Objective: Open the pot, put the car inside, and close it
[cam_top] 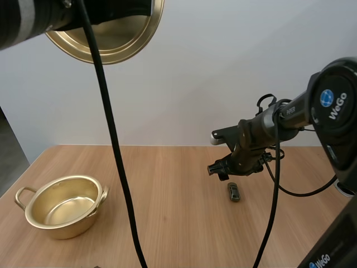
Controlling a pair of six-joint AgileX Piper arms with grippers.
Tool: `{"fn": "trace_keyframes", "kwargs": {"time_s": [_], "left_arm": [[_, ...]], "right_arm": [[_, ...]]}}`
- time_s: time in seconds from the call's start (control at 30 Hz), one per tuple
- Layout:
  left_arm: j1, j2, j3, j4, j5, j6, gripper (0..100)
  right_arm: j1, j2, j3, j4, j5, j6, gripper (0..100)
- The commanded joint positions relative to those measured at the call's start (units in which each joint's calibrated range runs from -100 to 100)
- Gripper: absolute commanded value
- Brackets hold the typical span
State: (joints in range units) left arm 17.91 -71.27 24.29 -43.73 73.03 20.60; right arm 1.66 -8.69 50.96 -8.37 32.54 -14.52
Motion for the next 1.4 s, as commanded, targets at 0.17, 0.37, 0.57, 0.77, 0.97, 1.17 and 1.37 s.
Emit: {"fn": "trace_keyframes", "kwargs": {"time_s": [0.17, 0.37, 0.57, 0.77, 0.97, 1.17, 1.37], "left_arm": [[0.04, -0.02, 0.02, 0.03, -0.21, -0.03, 0], [0.04, -0.02, 0.02, 0.03, -0.21, -0.03, 0], [0.04, -0.02, 0.02, 0.14, -0.21, -0.03, 0], [0.04, -0.02, 0.02, 0.14, -0.21, -0.03, 0], [0.04, -0.02, 0.02, 0.14, -0.21, -0.03, 0], [0.04, -0.02, 0.02, 0.14, -0.21, -0.03, 0], [0.04, -0.02, 0.02, 0.14, -0.21, -0.03, 0]], "right_arm": [[-0.03, 3.78, -0.66, -0.18, 0.57, 0.01, 100], [-0.03, 5.91, -0.66, -0.42, 0.62, -0.08, 100], [-0.03, 6.77, -0.66, -1.8, 0.42, -0.08, 69], [-0.03, 6.89, -0.66, -2.39, 0.45, -0.08, 66], [-0.03, 6.89, -0.66, -2.39, 2.04, -0.08, 66], [-0.03, 7.15, -0.66, -2.18, 2.02, -0.08, 66], [-0.03, 10.05, -0.66, -2.18, 3.44, -1.46, 64]]}}
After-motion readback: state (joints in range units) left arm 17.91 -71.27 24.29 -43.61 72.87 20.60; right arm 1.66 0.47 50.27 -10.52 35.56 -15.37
